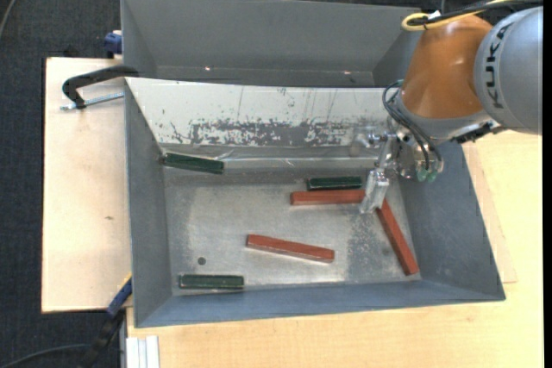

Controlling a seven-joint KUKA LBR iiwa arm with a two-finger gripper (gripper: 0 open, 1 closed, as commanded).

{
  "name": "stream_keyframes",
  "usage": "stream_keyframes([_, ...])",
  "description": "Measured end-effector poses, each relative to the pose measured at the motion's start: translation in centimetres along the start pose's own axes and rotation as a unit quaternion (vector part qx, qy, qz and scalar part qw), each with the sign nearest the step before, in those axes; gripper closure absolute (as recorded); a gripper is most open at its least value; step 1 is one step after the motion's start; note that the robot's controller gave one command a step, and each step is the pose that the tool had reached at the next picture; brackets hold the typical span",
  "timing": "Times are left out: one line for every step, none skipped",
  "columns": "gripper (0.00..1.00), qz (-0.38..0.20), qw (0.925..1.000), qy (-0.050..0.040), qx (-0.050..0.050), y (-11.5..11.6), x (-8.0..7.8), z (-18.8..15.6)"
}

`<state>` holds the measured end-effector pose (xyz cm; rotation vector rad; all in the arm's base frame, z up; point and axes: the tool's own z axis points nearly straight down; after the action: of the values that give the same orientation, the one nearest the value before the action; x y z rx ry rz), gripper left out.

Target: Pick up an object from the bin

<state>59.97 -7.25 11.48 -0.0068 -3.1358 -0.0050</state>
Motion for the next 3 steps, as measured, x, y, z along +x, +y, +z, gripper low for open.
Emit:
stream_keyframes([0.0,0.025,0.9997,-0.0015,0.0,1.92,-0.27,4.7])
stream_keyframes([0.0,-0.07,0.9975,-0.0035,0.002,1.13,0.67,4.37])
stream_keyframes([1.0,-0.071,0.9975,-0.0041,0.002,1.17,0.64,4.34])
